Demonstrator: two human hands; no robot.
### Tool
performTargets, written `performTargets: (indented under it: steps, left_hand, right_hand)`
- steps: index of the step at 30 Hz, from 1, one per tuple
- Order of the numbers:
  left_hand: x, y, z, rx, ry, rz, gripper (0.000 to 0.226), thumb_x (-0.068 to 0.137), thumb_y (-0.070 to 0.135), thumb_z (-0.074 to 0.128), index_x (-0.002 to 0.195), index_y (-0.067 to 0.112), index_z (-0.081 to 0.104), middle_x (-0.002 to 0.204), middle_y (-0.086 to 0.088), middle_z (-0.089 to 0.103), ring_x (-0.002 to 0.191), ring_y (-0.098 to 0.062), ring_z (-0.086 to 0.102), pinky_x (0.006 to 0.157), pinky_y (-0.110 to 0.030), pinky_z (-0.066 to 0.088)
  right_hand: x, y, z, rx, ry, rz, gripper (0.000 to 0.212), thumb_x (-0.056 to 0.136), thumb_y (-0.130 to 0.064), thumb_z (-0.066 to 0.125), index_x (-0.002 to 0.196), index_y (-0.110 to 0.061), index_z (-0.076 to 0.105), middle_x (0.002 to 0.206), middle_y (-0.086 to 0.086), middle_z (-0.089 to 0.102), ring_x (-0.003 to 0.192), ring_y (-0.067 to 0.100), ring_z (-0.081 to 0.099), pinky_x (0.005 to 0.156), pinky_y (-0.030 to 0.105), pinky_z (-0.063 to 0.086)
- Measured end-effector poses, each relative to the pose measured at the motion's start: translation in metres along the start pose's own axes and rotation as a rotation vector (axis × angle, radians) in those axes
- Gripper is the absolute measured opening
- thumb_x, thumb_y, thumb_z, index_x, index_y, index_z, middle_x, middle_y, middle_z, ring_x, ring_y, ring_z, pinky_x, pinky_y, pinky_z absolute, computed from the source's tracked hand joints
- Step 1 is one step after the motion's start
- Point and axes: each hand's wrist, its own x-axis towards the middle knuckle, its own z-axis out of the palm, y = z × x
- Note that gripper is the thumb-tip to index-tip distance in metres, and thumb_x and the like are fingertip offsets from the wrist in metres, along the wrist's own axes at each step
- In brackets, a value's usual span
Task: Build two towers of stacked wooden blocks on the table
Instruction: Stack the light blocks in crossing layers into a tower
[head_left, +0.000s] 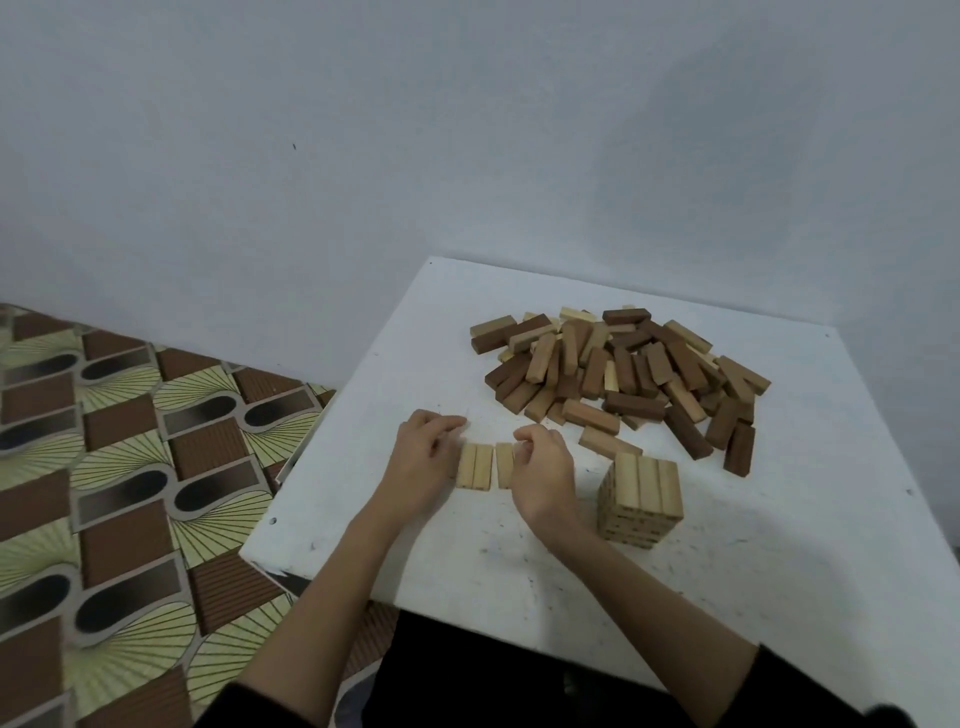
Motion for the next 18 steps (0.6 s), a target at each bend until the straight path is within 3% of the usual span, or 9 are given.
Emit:
performTargets:
  steps: [3,6,10,13,15,16,18]
  left_hand:
    - [0.001,-0.008,-0.005,0.098,-0.076,0.121,0.047,0.083,-0.015,0.051,0.122,0.01,0.06,0.118,-0.002,0.049,0.107,-0.015,0.039,0.083,-0.008,0.033]
    - [0.003,-0.007,-0.006,0.092,-0.145,0.103,0.053,0.08,-0.012,0.059,0.126,0.015,0.056,0.12,0.004,0.046,0.111,-0.013,0.037,0.087,-0.015,0.033]
    - [0.004,-0.009,-0.006,0.047,-0.152,0.139,0.058,0.076,-0.014,0.059,0.127,0.013,0.055,0.122,0.003,0.05,0.112,-0.016,0.04,0.089,-0.02,0.035]
    - [0.002,-0.009,-0.01,0.036,-0.19,0.19,0.067,0.072,-0.013,0.063,0.131,0.015,0.051,0.129,0.001,0.051,0.113,-0.007,0.038,0.093,-0.012,0.034]
    - [0.0,-0.003,-0.011,-0.007,-0.25,0.249,0.072,0.069,-0.012,0.068,0.132,0.016,0.047,0.123,0.01,0.05,0.11,0.012,0.036,0.093,-0.004,0.033]
    - [-0.001,-0.002,-0.01,-0.023,-0.278,0.272,0.073,0.068,-0.012,0.071,0.132,0.014,0.045,0.117,0.013,0.049,0.105,0.021,0.036,0.091,-0.001,0.031]
    - [-0.001,-0.004,-0.006,-0.038,-0.297,0.269,0.078,0.068,-0.007,0.075,0.136,0.01,0.043,0.115,0.013,0.05,0.105,0.024,0.038,0.088,0.001,0.029]
  right_hand:
    - [0.003,0.004,0.0,0.08,-0.075,0.03,0.034,0.091,0.009,0.039,0.121,-0.003,0.051,0.106,0.012,0.053,0.086,0.013,0.045,0.061,0.011,0.037]
    - [0.005,0.003,0.007,0.196,-0.096,0.027,0.027,0.091,0.01,0.037,0.111,-0.001,0.053,0.091,0.01,0.047,0.074,0.014,0.042,0.063,0.022,0.038]
    - [0.006,0.004,0.007,0.287,-0.07,0.144,0.018,0.095,-0.002,0.039,0.09,-0.004,0.056,0.078,0.006,0.044,0.067,0.016,0.04,0.059,0.025,0.035]
    - [0.009,0.002,0.003,0.248,-0.082,0.058,0.02,0.092,0.003,0.041,0.102,-0.003,0.057,0.086,0.007,0.05,0.07,0.014,0.043,0.057,0.018,0.036]
    - [0.012,0.005,0.005,0.131,-0.149,-0.087,0.037,0.088,0.01,0.041,0.116,-0.008,0.058,0.102,0.008,0.056,0.084,0.015,0.05,0.064,0.009,0.037]
    - [0.013,0.007,0.005,0.038,-0.163,-0.142,0.042,0.087,0.011,0.04,0.118,-0.011,0.058,0.107,0.008,0.057,0.091,0.016,0.052,0.068,0.007,0.037]
    - [0.015,0.011,0.007,-0.036,-0.145,-0.248,0.044,0.086,0.013,0.04,0.117,-0.012,0.06,0.105,0.005,0.058,0.091,0.014,0.054,0.072,0.011,0.041]
